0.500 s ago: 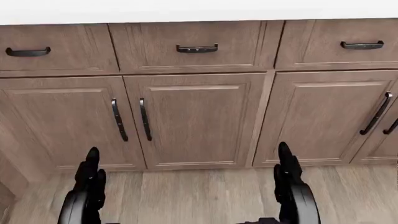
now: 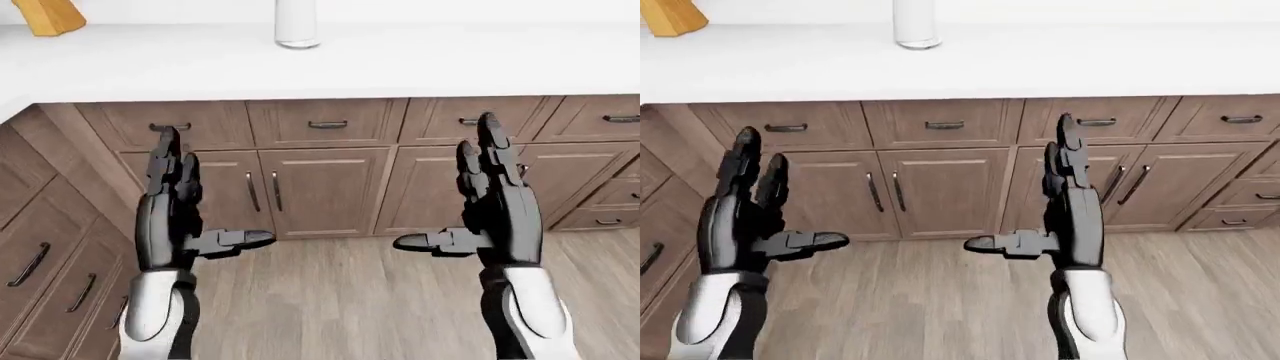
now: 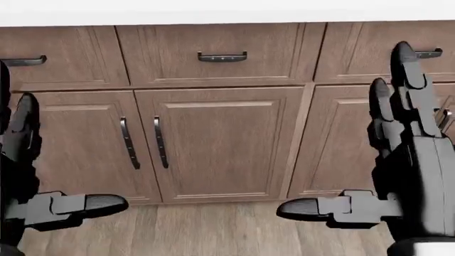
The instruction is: Navigate to the stove.
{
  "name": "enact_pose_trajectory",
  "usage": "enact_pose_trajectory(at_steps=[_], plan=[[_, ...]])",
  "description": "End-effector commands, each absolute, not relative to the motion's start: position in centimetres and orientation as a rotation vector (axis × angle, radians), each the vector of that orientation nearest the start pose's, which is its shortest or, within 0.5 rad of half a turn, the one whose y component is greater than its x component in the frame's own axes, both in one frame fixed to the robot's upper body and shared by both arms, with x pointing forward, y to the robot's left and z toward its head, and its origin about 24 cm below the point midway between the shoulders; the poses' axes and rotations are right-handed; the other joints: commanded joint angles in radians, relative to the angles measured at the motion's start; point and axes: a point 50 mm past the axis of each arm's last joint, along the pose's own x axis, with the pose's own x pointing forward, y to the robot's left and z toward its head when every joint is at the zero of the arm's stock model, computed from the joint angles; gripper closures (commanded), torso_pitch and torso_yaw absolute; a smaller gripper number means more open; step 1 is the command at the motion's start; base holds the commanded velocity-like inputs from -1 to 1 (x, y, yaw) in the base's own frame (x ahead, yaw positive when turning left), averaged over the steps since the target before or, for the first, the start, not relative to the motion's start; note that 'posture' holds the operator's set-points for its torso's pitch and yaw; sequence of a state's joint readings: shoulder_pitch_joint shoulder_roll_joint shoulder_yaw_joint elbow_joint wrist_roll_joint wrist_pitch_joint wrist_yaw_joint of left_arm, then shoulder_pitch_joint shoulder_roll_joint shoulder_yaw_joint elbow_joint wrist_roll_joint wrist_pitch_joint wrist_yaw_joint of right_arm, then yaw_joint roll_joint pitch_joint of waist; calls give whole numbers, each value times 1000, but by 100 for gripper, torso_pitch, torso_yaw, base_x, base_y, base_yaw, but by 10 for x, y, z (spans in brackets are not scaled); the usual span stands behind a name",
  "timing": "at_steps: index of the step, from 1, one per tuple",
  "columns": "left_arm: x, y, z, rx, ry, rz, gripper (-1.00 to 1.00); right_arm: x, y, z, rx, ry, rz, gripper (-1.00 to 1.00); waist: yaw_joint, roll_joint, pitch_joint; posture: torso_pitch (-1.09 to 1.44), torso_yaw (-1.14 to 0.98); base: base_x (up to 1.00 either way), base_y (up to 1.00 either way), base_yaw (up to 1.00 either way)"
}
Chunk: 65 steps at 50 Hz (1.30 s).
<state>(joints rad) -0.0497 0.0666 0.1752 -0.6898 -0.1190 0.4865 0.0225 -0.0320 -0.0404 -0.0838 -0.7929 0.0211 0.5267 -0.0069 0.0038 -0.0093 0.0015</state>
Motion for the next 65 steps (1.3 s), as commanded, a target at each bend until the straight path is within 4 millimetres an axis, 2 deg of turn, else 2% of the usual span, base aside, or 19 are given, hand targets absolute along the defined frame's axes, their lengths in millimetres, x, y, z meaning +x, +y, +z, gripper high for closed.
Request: enact_pose_trajectory(at_steps=[1,4,14,16,21,24,33,35,36,37,38,41,45,48,50,61,63,64,65], plan=[[217,184,189,-37,-300,89,-100,208,-159,195,-38,-297,-31,-100,1,3,-15,0,0,0,0,0],[202,183,213,-27,-346,73,-100,203,-152,220,-60,-352,-9,-100,0,6,-14,0,0,0,0,0],[207,182,202,2,-325,59,-100,198,-149,221,-40,-391,2,-100,-10,16,-7,0,0,0,0,-5],[208,183,201,2,-324,61,-100,198,-150,221,-28,-386,5,-100,-12,18,22,0,0,0,0,-100],[208,183,200,3,-322,61,-100,198,-152,218,-22,-371,-4,-100,-12,-40,13,0,0,0,0,-100],[208,182,200,5,-322,60,-100,198,-152,217,-15,-363,-3,-100,-31,-39,18,0,0,0,0,-100],[207,180,199,8,-323,54,-100,197,-154,214,-8,-350,-7,-100,-26,49,46,0,0,0,0,-100],[207,180,199,6,-322,55,-100,197,-154,214,-9,-349,-7,-100,-24,89,39,0,0,0,0,-100],[206,180,198,8,-323,54,-100,197,-155,213,-9,-348,-8,-100,-12,130,23,0,0,0,0,-100],[206,179,199,8,-323,53,-100,197,-154,214,-9,-348,-7,-100,-10,101,30,0,0,0,0,-100],[207,180,198,9,-323,53,-100,197,-154,213,-9,-347,-7,-100,-6,102,45,0,0,0,0,-100],[207,179,198,11,-324,51,-100,197,-154,213,-9,-345,-7,-100,-10,88,21,0,0,0,0,-100],[207,178,198,16,-324,45,-100,198,-154,214,-7,-345,-7,-100,-2,41,28,0,0,0,0,-100],[207,176,197,21,-323,42,-100,198,-154,213,-8,-342,-7,-100,0,-4,25,0,0,0,0,-100],[206,176,197,20,-324,40,-100,198,-153,213,-14,-341,-6,-100,-10,-64,6,0,0,0,0,-100],[205,176,196,20,-321,43,-100,198,-154,212,9,-339,-3,-100,-24,59,52,0,0,0,0,-100],[206,177,194,19,-321,44,-100,197,-154,212,8,-338,-4,-100,-18,109,39,0,0,0,0,-100],[206,177,195,20,-321,44,-100,197,-155,212,8,-340,-4,-100,-2,156,22,0,0,0,0,-100],[206,178,195,19,-322,44,-100,198,-155,213,10,-341,-4,-100,-1,93,53,0,0,0,0,-100]])
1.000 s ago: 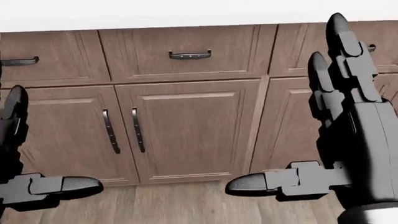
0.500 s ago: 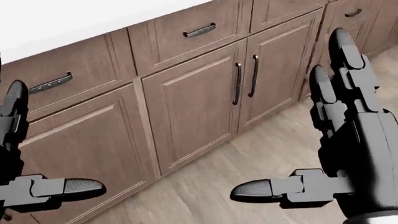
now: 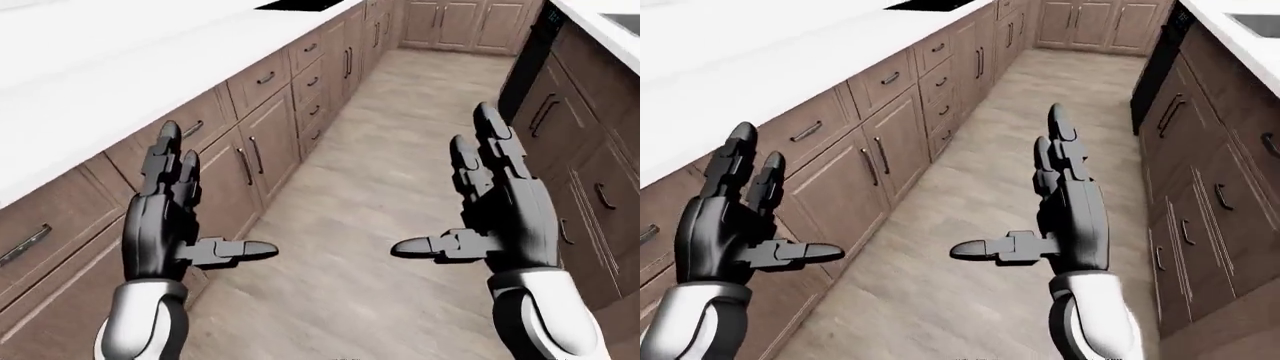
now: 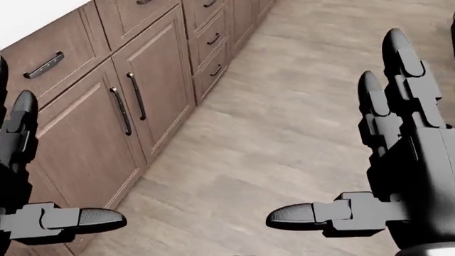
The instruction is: Navigate to the stove.
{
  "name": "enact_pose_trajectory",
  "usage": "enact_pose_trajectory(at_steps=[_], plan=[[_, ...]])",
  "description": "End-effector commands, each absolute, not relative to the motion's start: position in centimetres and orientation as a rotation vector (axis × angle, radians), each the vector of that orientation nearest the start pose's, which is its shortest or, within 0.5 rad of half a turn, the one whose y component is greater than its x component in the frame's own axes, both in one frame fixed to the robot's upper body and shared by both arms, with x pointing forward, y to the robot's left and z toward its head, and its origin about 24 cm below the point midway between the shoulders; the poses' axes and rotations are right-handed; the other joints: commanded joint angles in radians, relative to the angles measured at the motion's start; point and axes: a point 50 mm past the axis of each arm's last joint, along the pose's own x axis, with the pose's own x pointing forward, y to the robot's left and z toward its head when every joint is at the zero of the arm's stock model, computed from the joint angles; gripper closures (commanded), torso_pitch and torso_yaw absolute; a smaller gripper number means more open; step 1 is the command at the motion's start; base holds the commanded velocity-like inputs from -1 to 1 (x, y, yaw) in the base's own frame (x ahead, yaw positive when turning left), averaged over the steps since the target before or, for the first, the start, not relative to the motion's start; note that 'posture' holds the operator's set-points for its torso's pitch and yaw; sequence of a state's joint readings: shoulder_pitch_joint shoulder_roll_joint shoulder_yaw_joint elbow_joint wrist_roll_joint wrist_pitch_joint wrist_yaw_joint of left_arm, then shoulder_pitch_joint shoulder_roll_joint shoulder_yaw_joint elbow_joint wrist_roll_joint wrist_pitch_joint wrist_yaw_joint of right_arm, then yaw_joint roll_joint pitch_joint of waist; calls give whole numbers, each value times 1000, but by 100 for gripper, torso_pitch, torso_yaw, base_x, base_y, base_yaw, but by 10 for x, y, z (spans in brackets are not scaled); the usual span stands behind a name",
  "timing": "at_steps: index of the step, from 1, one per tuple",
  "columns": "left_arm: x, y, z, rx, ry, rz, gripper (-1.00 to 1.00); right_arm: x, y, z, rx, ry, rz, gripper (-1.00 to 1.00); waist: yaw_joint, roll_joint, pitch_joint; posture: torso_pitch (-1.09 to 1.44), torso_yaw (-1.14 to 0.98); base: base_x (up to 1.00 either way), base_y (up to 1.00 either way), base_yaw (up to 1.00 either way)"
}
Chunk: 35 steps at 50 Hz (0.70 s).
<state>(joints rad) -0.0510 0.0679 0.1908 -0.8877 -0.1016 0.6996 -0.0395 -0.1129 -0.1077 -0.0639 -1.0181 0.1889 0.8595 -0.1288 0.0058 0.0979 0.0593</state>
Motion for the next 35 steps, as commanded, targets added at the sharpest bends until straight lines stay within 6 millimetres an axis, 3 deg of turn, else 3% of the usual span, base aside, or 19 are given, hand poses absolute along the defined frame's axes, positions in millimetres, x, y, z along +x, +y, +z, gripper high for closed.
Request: enact_pose_trajectory(at_steps=[1,4,10,12,13,14,16,21,23,25,26,30,31,32,33,35], plan=[[207,178,194,19,-322,45,-100,197,-155,212,9,-340,-4,-100,-10,-2,-10,0,0,0,0,-100],[207,178,194,19,-322,45,-100,198,-155,213,10,-339,-8,-100,-10,-20,-36,0,0,0,0,-100],[208,177,193,22,-321,41,-100,198,-155,212,12,-337,-8,-100,-1,-101,-34,0,0,0,0,-100],[208,177,193,22,-321,40,-100,198,-155,212,12,-336,-8,-100,-7,-146,-43,0,0,0,0,-100],[207,176,194,22,-320,39,-100,198,-155,211,10,-335,-8,-100,-19,-191,-61,0,0,0,0,-100],[207,176,194,23,-319,37,-100,198,-155,212,9,-337,-11,-100,-27,-150,-39,0,0,0,0,-100],[209,176,193,21,-318,37,-100,198,-156,214,28,-348,-11,-100,-27,-140,-46,0,0,0,0,-55],[209,177,193,22,-318,37,-100,200,-158,211,23,-329,-37,-100,-18,-110,-18,0,0,0,0,0],[209,177,192,22,-316,40,-100,200,-158,210,8,-321,-41,-100,-20,-90,-25,0,0,0,0,0],[208,177,192,21,-315,40,-100,200,-159,211,13,-321,-45,-100,-26,-42,-50,0,0,0,0,0],[209,177,192,21,-315,39,-100,199,-159,211,13,-321,-46,-100,-18,-86,-31,0,0,0,0,0],[208,177,191,21,-314,39,-100,198,-160,211,27,-336,-53,-100,-6,-98,-44,0,0,0,0,0],[209,177,191,21,-314,38,-100,198,-160,211,27,-337,-54,-100,-6,-95,-65,0,0,11,-5,0],[209,177,190,22,-313,38,-100,198,-160,212,28,-338,-54,-100,-2,-97,-40,0,0,13,-6,0],[208,176,191,22,-313,38,-100,198,-161,212,29,-337,-59,-100,1,-97,-29,0,0,13,-8,0],[208,176,190,23,-312,37,-100,198,-161,211,30,-337,-62,-100,1,-101,-29,0,0,14,-10,0]])
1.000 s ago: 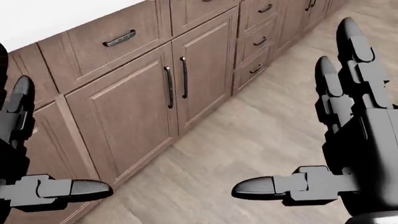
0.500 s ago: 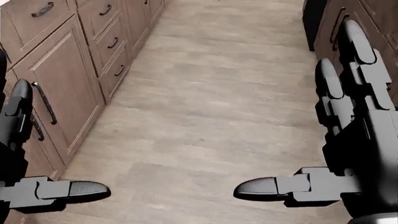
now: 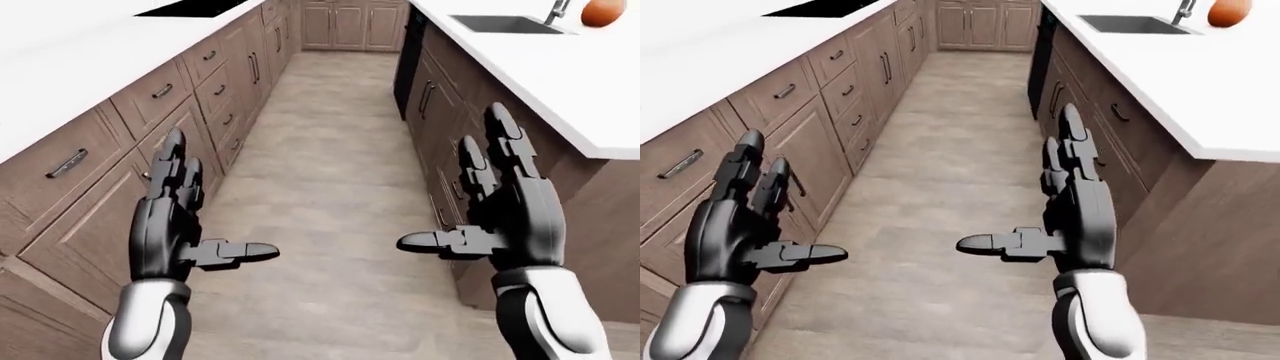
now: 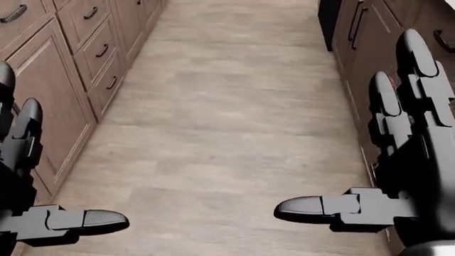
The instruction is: Navigate to the stove.
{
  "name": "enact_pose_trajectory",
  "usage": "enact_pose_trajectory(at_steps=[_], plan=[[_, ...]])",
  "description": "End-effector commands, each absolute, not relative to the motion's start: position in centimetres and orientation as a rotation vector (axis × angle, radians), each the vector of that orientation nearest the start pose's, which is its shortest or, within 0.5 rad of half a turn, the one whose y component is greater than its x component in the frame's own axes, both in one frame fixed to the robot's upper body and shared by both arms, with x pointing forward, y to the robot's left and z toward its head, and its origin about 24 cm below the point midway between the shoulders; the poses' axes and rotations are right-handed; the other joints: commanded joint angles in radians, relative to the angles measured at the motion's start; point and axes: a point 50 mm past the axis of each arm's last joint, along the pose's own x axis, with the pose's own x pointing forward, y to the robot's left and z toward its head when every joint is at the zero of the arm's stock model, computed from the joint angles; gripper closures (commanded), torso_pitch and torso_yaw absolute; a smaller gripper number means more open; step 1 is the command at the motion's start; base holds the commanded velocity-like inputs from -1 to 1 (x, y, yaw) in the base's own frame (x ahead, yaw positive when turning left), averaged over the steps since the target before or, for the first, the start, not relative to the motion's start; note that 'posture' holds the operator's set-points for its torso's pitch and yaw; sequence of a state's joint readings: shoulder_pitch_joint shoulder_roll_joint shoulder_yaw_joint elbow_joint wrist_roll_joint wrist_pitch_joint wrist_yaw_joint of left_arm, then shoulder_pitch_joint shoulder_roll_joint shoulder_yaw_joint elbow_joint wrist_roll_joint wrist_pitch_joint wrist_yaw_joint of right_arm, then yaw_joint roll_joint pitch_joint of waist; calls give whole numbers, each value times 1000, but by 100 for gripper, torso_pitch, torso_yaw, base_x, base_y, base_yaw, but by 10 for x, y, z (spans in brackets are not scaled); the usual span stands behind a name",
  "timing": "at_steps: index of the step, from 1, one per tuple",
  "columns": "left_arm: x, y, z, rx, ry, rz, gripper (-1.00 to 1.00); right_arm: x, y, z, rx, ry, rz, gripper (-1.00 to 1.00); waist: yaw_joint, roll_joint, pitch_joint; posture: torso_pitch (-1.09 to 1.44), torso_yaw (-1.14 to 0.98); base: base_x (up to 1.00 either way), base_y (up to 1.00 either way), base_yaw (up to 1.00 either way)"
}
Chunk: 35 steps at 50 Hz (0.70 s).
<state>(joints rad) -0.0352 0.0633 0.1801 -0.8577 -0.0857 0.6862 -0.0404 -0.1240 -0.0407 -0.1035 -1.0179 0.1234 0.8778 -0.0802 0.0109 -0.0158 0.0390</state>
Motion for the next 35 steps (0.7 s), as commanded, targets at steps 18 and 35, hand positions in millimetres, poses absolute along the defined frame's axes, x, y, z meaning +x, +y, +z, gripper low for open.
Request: enact_pose_trajectory(at_steps=[18,35], plan=[[208,172,187,30,-307,17,-100,200,-166,212,4,-344,-102,-100,-14,45,-23,0,0,28,-20,0],[209,173,186,32,-304,21,-100,203,-163,204,0,-305,-90,-100,-14,-19,9,0,0,-3,0,-65]])
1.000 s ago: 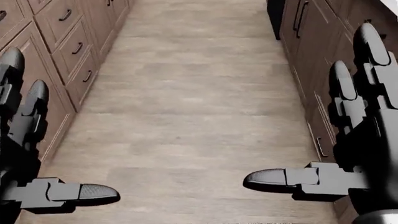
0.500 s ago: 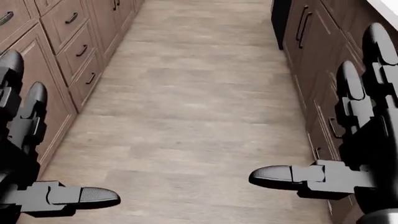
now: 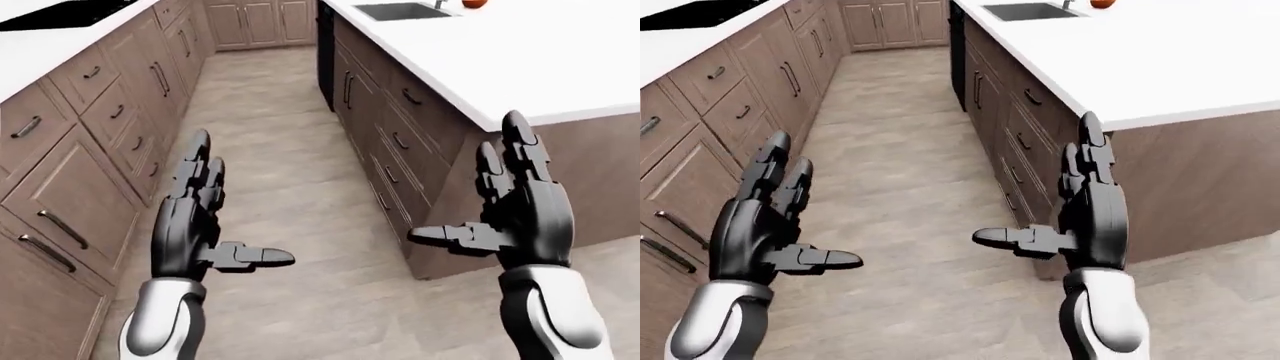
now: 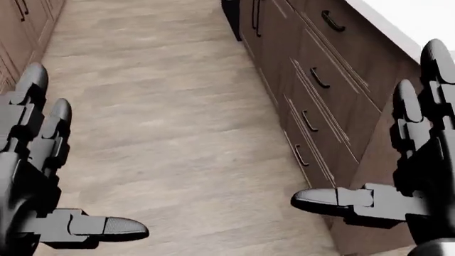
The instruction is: Navigate to the stove.
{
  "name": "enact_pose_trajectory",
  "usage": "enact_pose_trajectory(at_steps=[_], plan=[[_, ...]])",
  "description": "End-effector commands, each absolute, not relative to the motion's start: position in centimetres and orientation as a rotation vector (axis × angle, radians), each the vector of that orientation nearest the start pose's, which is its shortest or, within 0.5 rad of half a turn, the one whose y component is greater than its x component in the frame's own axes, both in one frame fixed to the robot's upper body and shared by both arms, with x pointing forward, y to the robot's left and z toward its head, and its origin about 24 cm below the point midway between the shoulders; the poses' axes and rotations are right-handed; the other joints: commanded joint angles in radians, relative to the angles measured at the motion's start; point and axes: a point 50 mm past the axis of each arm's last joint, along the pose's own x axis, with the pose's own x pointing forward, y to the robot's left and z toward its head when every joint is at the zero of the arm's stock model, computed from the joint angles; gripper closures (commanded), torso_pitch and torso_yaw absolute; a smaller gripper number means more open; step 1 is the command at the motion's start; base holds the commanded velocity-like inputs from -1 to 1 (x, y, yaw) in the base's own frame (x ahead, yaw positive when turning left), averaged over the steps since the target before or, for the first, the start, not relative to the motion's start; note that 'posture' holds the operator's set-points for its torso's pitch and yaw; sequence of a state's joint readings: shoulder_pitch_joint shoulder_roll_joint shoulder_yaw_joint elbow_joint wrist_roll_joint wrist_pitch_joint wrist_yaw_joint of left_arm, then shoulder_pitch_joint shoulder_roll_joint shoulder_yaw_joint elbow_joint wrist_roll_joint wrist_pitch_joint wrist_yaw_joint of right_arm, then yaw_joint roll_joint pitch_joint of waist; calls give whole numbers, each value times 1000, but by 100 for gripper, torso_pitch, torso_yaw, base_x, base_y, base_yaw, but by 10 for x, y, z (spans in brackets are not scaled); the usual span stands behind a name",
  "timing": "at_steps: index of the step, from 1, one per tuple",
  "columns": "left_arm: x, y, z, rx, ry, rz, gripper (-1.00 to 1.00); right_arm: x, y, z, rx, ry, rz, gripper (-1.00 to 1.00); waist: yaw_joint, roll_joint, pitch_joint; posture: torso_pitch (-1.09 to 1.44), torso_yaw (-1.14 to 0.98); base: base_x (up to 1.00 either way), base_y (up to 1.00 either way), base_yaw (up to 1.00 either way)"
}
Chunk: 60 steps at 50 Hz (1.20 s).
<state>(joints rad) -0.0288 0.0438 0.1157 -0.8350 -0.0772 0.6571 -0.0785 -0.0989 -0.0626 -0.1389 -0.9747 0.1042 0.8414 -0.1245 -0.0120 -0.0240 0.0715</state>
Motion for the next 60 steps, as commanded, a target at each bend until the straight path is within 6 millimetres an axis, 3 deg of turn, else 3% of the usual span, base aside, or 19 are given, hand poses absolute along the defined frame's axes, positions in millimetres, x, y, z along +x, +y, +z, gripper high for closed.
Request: enact_pose_trajectory(at_steps=[1,6,9,10,15,17,21,23,31,32,36,39,44,45,48,52,57,58,60], plan=[[209,172,187,32,-305,20,-100,203,-163,204,8,-308,-85,-100,13,-8,-20,0,0,0,0,0],[209,171,186,32,-304,16,-100,206,-159,198,-37,-278,-65,-100,13,19,-22,0,0,0,0,0],[210,171,184,29,-302,14,-100,205,-159,198,-39,-280,-56,-100,-2,87,-61,0,0,0,0,0],[209,171,184,31,-302,15,-100,204,-159,198,-33,-283,-49,-100,8,45,-40,0,0,0,0,0],[209,169,183,34,-304,4,-100,203,-159,200,-19,-289,-53,-100,34,17,-71,0,0,0,0,14],[209,170,183,32,-306,6,-100,203,-159,199,-32,-288,-49,-100,34,5,-31,0,0,11,0,100],[208,170,183,32,-304,12,-100,204,-161,200,-39,-284,-73,-100,19,-21,-16,0,0,7,4,44],[209,170,183,33,-304,13,-100,205,-157,199,-66,-284,-57,-100,29,1,-53,0,0,0,0,0],[212,171,182,35,-303,15,-100,204,-158,204,-28,-307,-59,-100,27,24,-74,0,0,0,0,0],[212,171,182,34,-303,15,-100,204,-158,204,-29,-308,-57,-100,24,27,-95,0,0,9,0,0],[211,171,183,34,-303,14,-100,203,-156,204,-37,-313,-52,-100,18,42,-10,0,0,39,0,0],[210,171,183,35,-303,15,-100,202,-156,204,-38,-313,-53,-100,20,29,-2,0,0,50,0,0],[210,171,182,33,-303,16,-100,202,-156,202,-41,-311,-52,-100,26,-29,-37,0,0,51,0,0],[211,172,182,33,-304,17,-100,202,-157,203,-41,-311,-55,-100,13,-5,-31,0,0,50,0,0],[210,172,182,32,-303,19,-100,202,-157,201,-44,-306,-52,-100,13,-23,-32,0,0,51,0,0],[210,173,182,33,-302,19,-100,202,-158,201,-43,-304,-55,-100,6,2,-30,0,0,51,0,0],[209,171,181,35,-301,16,-100,202,-159,201,-36,-302,-57,-100,-3,85,-55,0,0,52,8,0],[209,171,181,34,-301,16,-100,202,-159,200,-37,-300,-57,-100,-1,79,-59,0,0,59,22,0],[210,171,181,36,-301,16,-100,202,-158,201,-38,-300,-55,-100,13,76,-9,0,0,59,21,0]])
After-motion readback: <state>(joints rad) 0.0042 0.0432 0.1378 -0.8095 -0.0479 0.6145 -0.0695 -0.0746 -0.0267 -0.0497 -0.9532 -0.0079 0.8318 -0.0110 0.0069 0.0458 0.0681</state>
